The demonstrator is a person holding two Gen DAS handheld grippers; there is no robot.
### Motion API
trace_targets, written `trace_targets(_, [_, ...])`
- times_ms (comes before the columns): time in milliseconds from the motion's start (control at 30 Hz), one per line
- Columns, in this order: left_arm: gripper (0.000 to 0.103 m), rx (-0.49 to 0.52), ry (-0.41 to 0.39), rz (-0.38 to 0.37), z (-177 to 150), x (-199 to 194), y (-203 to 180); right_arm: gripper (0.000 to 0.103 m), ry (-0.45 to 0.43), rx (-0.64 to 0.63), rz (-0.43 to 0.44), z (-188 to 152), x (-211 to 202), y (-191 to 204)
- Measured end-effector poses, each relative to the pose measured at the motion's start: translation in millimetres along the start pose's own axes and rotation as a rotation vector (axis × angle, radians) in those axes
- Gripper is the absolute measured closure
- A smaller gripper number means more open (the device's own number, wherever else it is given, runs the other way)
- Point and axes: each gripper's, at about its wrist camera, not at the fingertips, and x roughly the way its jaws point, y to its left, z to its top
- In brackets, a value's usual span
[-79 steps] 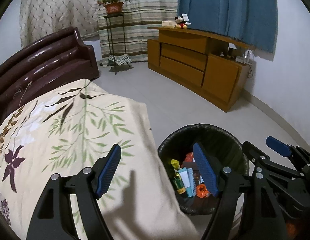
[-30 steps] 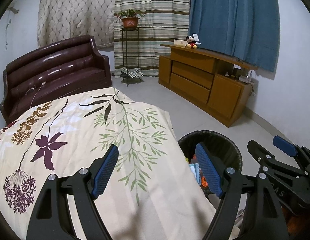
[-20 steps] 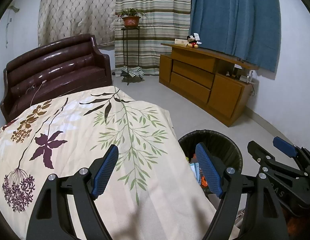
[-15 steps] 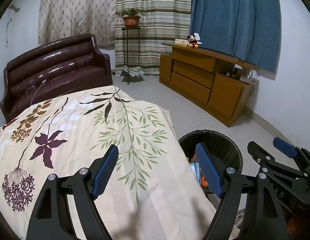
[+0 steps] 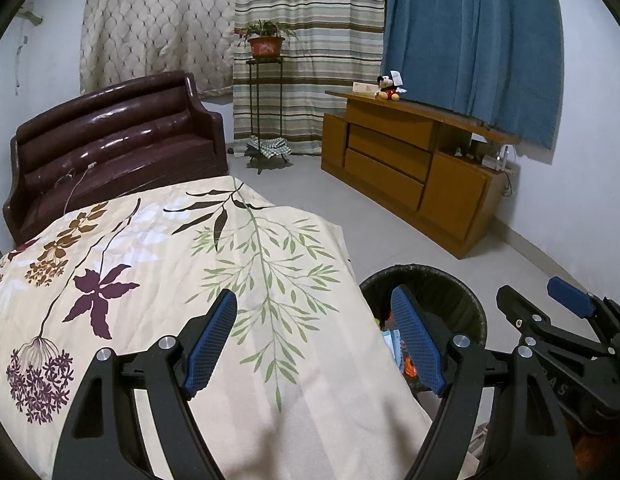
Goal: Collect trash
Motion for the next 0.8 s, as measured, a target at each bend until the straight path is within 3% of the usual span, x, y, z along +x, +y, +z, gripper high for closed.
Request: trace_targets(800, [0.018,0.008,-0.011,0.02,-0.5,0.5,-0.7,0.031,0.001,-0.001,0.0,0.4,-0.3,0.6])
